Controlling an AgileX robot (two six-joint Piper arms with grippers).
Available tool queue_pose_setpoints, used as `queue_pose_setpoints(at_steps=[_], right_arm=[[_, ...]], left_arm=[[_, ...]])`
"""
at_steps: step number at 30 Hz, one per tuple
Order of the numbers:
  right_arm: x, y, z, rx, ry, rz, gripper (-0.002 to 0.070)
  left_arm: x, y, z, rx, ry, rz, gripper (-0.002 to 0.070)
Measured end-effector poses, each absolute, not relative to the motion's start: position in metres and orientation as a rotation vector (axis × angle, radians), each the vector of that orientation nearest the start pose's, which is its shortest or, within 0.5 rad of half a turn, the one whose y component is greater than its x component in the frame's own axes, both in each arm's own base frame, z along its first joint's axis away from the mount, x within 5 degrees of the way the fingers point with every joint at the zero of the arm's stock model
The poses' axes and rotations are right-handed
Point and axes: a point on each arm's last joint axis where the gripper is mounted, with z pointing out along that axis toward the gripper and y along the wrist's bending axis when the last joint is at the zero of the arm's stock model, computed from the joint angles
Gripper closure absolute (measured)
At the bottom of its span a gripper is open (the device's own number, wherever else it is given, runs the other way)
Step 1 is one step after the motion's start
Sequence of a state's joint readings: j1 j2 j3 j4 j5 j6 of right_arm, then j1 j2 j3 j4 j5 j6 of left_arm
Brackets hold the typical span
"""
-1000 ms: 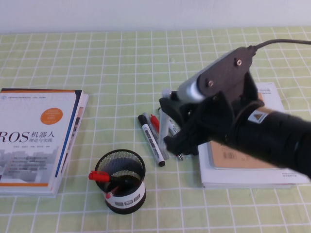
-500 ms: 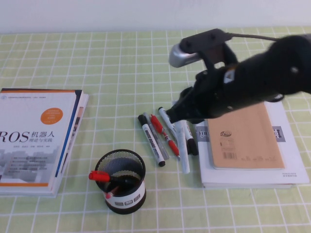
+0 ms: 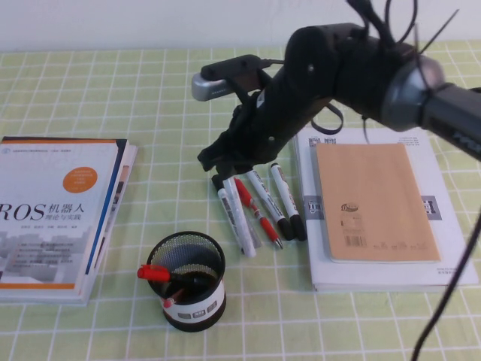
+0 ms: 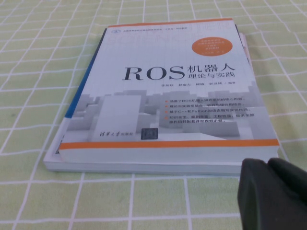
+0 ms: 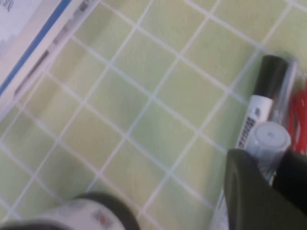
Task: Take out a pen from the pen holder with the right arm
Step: 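Take a marker out of the pen holder and lay it on the table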
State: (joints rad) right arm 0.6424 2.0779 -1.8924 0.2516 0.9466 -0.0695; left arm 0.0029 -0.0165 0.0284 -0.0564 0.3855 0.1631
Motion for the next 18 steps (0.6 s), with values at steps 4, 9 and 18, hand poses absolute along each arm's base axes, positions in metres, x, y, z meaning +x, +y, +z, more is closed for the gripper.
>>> queue_pose_setpoints(at_steps=[4,9,18], right_arm=[[0.378,0.306,0.261,-0.813,2.533,0.522,0.0600],[0.387,0.316,0.247,-0.825,2.566,0.536,0.0601],[0.390,0.319,0.237,-0.818,2.592,0.565,0.0603]], left_arm=[[0.052,-0.002,0.170,0.116,1.877,0.058,0.0681],[0.052,-0.002,0.170,0.116,1.877,0.058,0.0681],[0.052,-0.002,0.170,0.116,1.877,0.058,0.0681]])
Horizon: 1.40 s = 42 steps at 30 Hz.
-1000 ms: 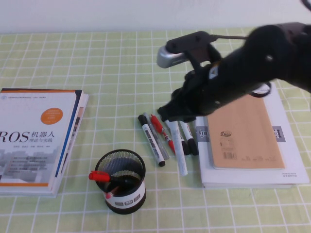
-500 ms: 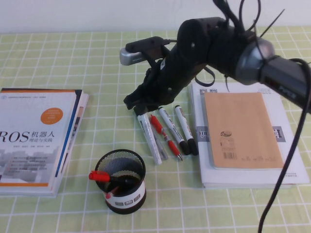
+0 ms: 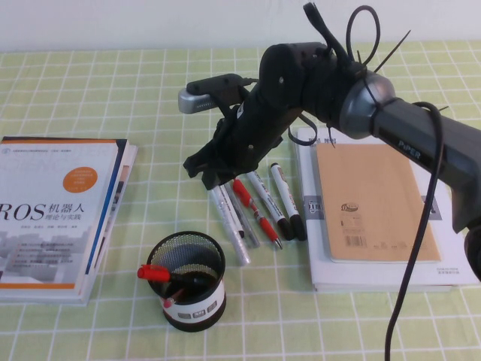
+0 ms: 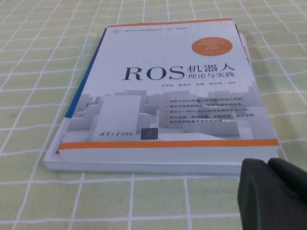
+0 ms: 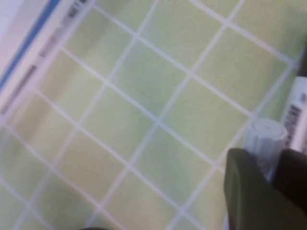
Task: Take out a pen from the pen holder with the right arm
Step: 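Take a marker out of the pen holder and lay it on the table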
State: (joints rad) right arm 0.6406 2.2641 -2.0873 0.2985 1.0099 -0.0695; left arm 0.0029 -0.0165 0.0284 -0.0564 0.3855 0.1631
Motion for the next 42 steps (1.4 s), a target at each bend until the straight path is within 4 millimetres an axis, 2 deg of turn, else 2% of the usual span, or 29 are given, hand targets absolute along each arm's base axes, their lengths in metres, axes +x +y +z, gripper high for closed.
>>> queue_pose_setpoints(at_steps=[4,8,28,33,42], right_arm=[[0.388,0.324,0.242,-0.788,2.593,0.663,0.0603],[0.390,0.325,0.245,-0.772,2.562,0.669,0.0603],[0.407,0.330,0.223,-0.718,2.495,0.604,0.0605],[0.410,0.329,0.215,-0.729,2.504,0.558,0.0629],[0.410,0.327,0.215,-0.739,2.500,0.533,0.0542]], left_arm=[[0.052,-0.002,0.170,0.116,1.877,0.058,0.0681],[0.052,-0.002,0.170,0.116,1.877,0.058,0.0681],[0.052,-0.002,0.170,0.116,1.877,0.058,0.0681],[0.052,-0.002,0.170,0.116,1.877,0.058,0.0681],[0.052,-0.002,0.170,0.116,1.877,0.058,0.0681]])
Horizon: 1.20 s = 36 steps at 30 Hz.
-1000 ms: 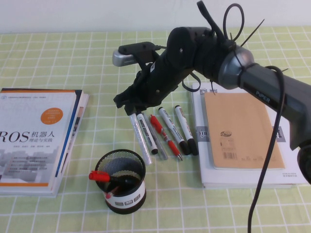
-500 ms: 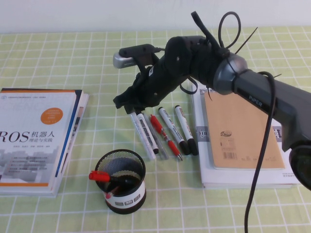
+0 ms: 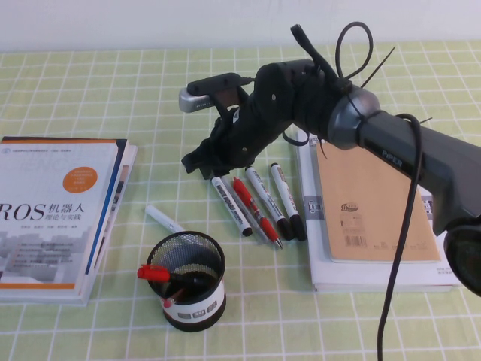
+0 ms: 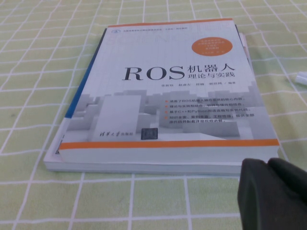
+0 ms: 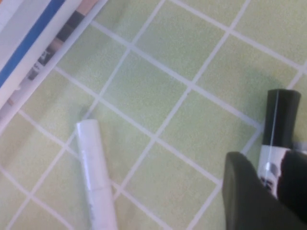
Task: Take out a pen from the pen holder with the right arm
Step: 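Take a marker out of the pen holder and lay it on the table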
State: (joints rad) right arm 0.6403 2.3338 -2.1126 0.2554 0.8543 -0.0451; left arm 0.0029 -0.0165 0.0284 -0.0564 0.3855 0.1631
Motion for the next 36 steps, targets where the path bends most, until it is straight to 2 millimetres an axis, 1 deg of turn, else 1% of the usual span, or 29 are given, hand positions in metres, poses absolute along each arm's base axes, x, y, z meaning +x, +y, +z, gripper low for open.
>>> queue_pose_setpoints(at_steps=[2,4,7,9,10,14,16,19,23,24,25,27,30,33,36], right_arm=[[0.409,0.325,0.219,-0.753,2.500,0.511,0.0541],[0.406,0.321,0.229,-0.770,2.499,0.487,0.0554],[0.395,0.312,0.254,-0.806,2.486,0.434,0.0609],[0.382,0.305,0.275,-0.823,2.466,0.412,0.0654],[0.376,0.301,0.283,-0.827,2.459,0.408,0.0664],[0.341,0.278,0.316,-0.831,2.434,0.415,0.0684],[0.323,0.264,0.327,-0.834,2.432,0.406,0.0685],[0.298,0.243,0.337,-0.841,2.430,0.383,0.0687],[0.258,0.211,0.357,-0.827,2.384,0.392,0.0688],[0.248,0.203,0.360,-0.819,2.366,0.398,0.0688],[0.241,0.198,0.358,-0.816,2.363,0.401,0.0688],[0.220,0.182,0.361,-0.792,2.323,0.431,0.0688],[0.194,0.164,0.358,-0.774,2.317,0.469,0.0688],[0.173,0.149,0.356,-0.786,2.328,0.466,0.0688],[0.161,0.138,0.352,-0.802,2.338,0.439,0.0688]], left_arm=[[0.052,-0.002,0.170,0.116,1.877,0.058,0.0681],[0.052,-0.002,0.170,0.116,1.877,0.058,0.0681],[0.052,-0.002,0.170,0.116,1.877,0.058,0.0681],[0.052,-0.002,0.170,0.116,1.877,0.058,0.0681],[0.052,-0.002,0.170,0.116,1.877,0.058,0.0681],[0.052,-0.002,0.170,0.116,1.877,0.058,0.0681],[0.052,-0.002,0.170,0.116,1.877,0.058,0.0681],[0.052,-0.002,0.170,0.116,1.877,0.058,0.0681],[0.052,-0.002,0.170,0.116,1.877,0.058,0.0681],[0.052,-0.002,0.170,0.116,1.877,0.058,0.0681],[0.052,-0.002,0.170,0.116,1.877,0.058,0.0681],[0.052,-0.002,0.170,0.116,1.877,0.058,0.0681],[0.052,-0.002,0.170,0.116,1.877,0.058,0.0681],[0.052,-0.002,0.170,0.116,1.877,0.058,0.0681],[0.052,-0.002,0.170,0.116,1.877,0.058,0.0681]])
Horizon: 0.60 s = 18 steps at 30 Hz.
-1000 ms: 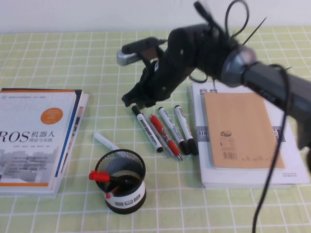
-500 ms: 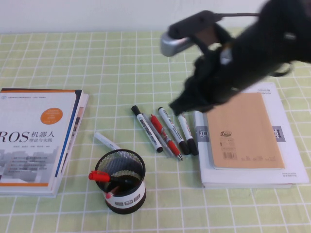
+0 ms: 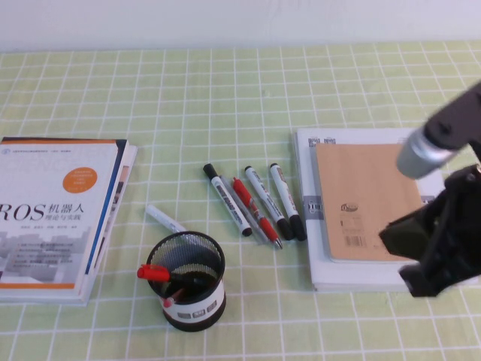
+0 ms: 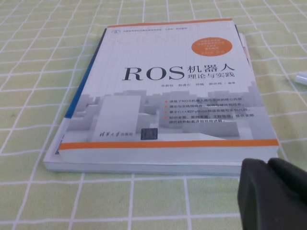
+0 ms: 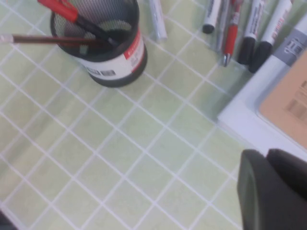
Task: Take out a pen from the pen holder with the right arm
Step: 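Take a marker out of the pen holder and lay it on the table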
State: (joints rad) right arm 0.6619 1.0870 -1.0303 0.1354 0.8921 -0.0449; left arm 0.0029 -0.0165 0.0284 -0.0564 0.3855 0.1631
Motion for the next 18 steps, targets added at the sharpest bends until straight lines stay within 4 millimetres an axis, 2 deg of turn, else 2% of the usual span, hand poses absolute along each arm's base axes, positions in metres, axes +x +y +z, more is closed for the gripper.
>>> queue_pose_setpoints(at_steps=[9,12,18], right_arm=[[0.146,0.115,0.319,-0.804,2.259,0.336,0.0688],[0.142,0.099,0.301,-0.698,2.202,0.335,0.0688],[0.122,0.049,0.256,-0.370,2.058,0.260,0.0688]], left_arm=[[0.052,-0.002,0.170,0.116,1.877,0.058,0.0681],[0.052,-0.002,0.170,0.116,1.877,0.058,0.0681],[0.052,-0.002,0.170,0.116,1.877,0.058,0.0681]])
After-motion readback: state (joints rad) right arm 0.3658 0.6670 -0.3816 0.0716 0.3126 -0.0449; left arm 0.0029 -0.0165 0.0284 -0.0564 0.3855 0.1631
